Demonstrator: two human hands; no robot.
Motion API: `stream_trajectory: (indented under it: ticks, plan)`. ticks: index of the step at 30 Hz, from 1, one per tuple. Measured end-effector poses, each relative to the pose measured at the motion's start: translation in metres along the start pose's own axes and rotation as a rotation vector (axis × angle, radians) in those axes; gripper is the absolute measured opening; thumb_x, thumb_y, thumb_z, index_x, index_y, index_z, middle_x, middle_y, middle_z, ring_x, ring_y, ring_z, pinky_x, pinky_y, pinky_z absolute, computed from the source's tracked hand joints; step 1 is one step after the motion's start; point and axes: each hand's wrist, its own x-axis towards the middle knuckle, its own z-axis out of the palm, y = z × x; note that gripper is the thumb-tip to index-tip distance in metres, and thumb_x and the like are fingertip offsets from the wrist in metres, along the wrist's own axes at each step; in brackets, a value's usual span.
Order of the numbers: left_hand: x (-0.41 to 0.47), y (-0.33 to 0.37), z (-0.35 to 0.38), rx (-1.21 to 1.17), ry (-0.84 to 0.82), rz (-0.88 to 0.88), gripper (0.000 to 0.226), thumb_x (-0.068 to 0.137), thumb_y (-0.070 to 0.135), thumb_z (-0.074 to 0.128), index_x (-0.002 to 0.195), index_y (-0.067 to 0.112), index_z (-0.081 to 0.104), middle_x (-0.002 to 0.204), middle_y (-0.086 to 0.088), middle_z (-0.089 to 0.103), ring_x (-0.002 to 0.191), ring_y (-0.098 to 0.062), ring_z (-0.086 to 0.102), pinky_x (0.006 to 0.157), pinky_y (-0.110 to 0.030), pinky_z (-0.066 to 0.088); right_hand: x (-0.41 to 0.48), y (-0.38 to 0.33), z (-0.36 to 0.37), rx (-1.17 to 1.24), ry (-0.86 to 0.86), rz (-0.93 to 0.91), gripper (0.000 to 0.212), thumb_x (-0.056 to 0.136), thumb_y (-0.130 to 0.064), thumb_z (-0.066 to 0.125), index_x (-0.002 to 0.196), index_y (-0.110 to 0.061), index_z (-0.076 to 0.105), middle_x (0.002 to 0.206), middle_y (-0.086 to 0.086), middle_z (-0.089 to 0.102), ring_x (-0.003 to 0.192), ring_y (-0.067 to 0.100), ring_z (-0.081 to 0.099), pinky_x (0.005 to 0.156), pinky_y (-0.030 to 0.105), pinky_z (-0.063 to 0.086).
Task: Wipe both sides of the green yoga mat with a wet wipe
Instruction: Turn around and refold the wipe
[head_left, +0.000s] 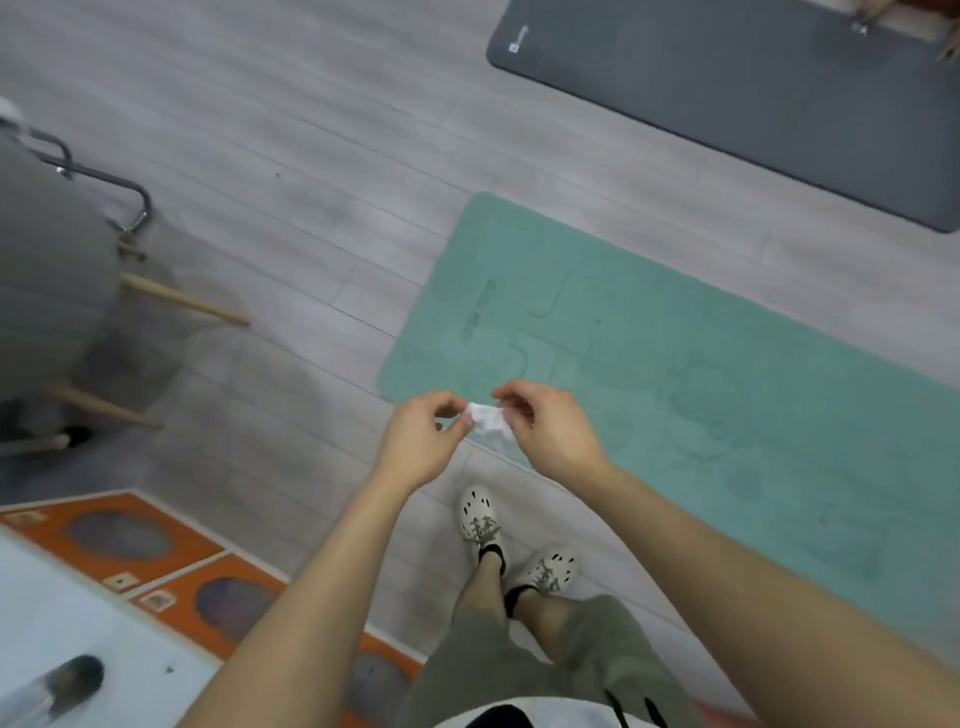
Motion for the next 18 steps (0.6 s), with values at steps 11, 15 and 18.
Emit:
stream_trajectory:
  ticks: [11,15,18]
  plan:
    - [-0.037,-0.020,0.020,-0.009,0.151,-0.140,0.008,0.098,0.032,0.068,0.093,0.028,0.063,0.080,0.009,0.070,0.072,-0.011,0.064,0.065,-0.030,0.045,-0.010,0.025,0.036,-0.164,-0.304,-0.033,0.050,0.083,-0.054,0.070,0.126,-0.029,0.061,0.110,-0.010,0.070,0.095,0.014,0.069,0.081,0.037,0.057]
    - [-0.054,-0.022,0.046,-0.004,0.256,-0.202,0.005,0.101,0.029,0.066,0.096,0.029,0.065,0.081,0.009,0.067,0.073,-0.012,0.061,0.065,-0.031,0.045,-0.005,0.054,0.043,-0.178,-0.272,-0.049,0.016,0.093,-0.032,0.067,0.105,-0.022,0.066,0.087,-0.003,0.068,0.082,0.026,0.064,0.070,0.037,0.051]
    - [-0.057,-0.028,0.077,-0.048,0.334,-0.258,0.010,0.100,0.024,0.067,0.093,0.030,0.064,0.080,0.008,0.066,0.075,-0.015,0.062,0.069,-0.034,0.048,-0.004,0.084,0.037,-0.162,-0.249,-0.071,0.005,0.091,-0.022,0.067,0.096,-0.024,0.068,0.076,-0.007,0.064,0.076,0.025,0.062,0.064,0.033,0.041]
